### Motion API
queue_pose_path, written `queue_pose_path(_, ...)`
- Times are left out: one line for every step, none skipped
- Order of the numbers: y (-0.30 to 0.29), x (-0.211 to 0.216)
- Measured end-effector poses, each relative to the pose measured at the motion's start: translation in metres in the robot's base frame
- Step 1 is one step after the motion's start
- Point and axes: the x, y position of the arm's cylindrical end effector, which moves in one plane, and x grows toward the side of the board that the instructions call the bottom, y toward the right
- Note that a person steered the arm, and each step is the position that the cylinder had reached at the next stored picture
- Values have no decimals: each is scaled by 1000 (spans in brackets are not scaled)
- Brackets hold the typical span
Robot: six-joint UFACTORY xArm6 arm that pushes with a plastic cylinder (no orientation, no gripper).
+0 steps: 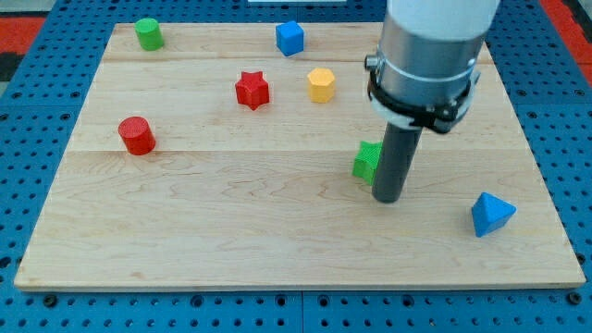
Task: Push the green star to the center right
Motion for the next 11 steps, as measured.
queue_pose_path(-64,-1)
queue_pose_path(-13,-17)
queue_pose_path(13,-44)
queue_pose_path(10,-51)
queue_pose_path(-21,-28)
queue_pose_path(-48,-36)
queue_pose_path(-51,-48)
queue_pose_path(-57,-61)
queue_pose_path(-48,-69)
queue_pose_path(-26,-72)
queue_pose_path(11,-80)
